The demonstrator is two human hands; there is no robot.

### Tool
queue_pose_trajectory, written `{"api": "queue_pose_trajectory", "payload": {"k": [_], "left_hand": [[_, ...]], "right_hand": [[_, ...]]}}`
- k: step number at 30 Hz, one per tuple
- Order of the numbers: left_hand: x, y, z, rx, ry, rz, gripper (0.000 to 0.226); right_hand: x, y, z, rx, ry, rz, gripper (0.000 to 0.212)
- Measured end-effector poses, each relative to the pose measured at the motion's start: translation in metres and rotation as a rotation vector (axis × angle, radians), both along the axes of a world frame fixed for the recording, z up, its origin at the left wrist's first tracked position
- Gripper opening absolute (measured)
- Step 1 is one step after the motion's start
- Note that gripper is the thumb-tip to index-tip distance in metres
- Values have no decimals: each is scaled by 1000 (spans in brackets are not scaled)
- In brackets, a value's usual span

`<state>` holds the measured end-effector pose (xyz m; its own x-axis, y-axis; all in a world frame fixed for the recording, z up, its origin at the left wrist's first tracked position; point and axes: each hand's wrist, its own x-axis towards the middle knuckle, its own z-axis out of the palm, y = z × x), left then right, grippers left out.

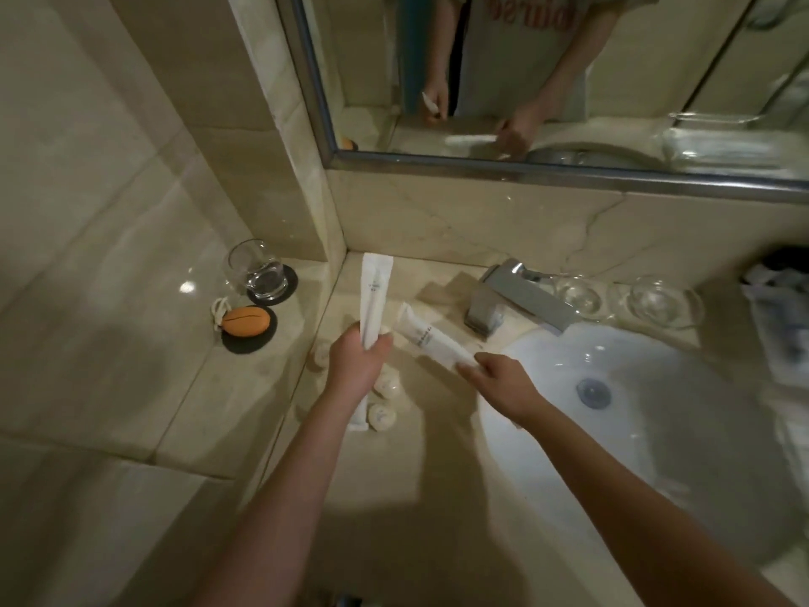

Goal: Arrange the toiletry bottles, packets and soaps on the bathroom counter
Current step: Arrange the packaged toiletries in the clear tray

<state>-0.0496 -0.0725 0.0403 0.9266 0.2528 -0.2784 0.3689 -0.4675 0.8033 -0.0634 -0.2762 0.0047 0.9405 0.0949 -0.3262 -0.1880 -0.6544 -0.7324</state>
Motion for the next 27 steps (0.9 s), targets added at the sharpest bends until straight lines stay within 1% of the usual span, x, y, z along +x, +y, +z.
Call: {"api": "queue_pose_trajectory", "payload": {"k": [3, 6, 11, 13, 14, 17, 20, 22, 24, 27], "left_hand": [[-10, -21, 3, -79, -24, -46, 21], [-21, -50, 8, -120, 4, -126, 16], [-40, -108, 10, -79, 44, -230, 14], [-50, -132, 9, -101, 43, -240, 12], [-56, -145, 8, -124, 43, -237, 11], [-74, -183, 5, -205, 70, -210, 10], [-92, -222, 5, -260, 111, -198, 11], [-104, -246, 6, -314, 147, -197, 8], [-113, -268, 7, -326, 174, -233, 7], [-123, -298, 6, -323, 198, -316, 10]], "right_hand": [[-28, -28, 9, 67, 36, 3, 38], [-52, -57, 13, 58, 48, -11, 42], [-88, -115, 16, -99, 14, -71, 45], [-100, -137, 16, -193, -4, -101, 38], [-106, -146, 16, -234, -18, -110, 35], [-122, -170, 16, -238, -107, -143, 49], [-140, -191, 12, -273, -244, -114, 54], [-151, -206, 8, -348, -315, -95, 50], [-162, -225, 6, -375, -356, -136, 42], [-180, -256, 8, -409, -354, -179, 40]]}}
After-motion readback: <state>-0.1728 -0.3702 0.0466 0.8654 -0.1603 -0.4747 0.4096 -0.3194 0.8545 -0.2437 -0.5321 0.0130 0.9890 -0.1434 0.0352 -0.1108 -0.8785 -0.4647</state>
